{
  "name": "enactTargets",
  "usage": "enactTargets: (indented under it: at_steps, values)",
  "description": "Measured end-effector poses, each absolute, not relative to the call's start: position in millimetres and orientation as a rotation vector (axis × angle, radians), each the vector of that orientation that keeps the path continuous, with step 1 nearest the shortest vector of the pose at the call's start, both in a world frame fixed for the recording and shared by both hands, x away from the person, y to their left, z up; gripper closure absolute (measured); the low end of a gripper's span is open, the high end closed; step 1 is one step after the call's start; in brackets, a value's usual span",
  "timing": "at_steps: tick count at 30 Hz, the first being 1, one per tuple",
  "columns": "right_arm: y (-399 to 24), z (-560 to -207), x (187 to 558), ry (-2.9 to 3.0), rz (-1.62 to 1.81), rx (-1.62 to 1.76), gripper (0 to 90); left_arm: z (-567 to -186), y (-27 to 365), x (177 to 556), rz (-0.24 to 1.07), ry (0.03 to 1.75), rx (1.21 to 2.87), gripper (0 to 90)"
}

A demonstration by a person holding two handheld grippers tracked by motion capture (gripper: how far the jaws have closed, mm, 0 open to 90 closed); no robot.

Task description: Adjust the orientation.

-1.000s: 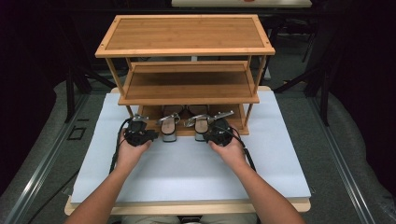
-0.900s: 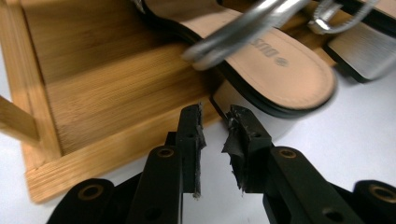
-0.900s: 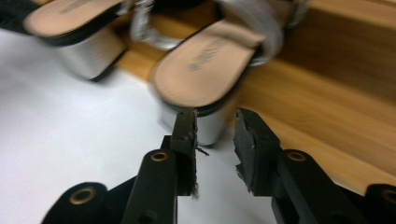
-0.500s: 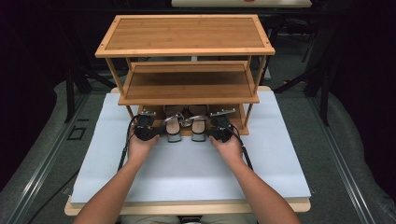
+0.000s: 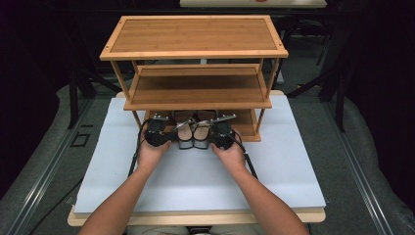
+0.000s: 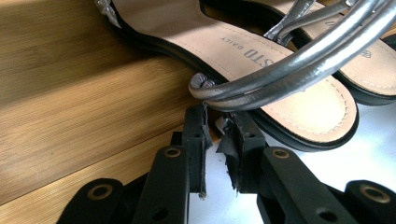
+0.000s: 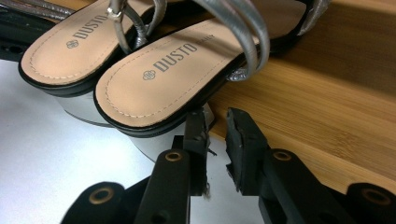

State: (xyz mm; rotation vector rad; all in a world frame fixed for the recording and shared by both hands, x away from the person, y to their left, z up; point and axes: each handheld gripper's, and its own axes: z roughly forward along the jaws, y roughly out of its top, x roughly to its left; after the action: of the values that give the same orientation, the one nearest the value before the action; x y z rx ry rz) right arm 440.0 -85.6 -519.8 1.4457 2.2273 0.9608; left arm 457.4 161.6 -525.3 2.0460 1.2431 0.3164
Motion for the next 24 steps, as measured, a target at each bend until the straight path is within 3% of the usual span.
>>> enactTargets:
  at_steps: [10,24]
  values:
    - [-92.2,-521.0,442.0,2.23,0.967,1.453,66.0,-528.7,166.7,458.6,0.294,1.248,2.027,76.6]
    - [-121.5,-507.9,426.8,2.264,0.986,1.446,60.5,-509.3,193.2,435.5,0.285,1.217,2.0,73.3]
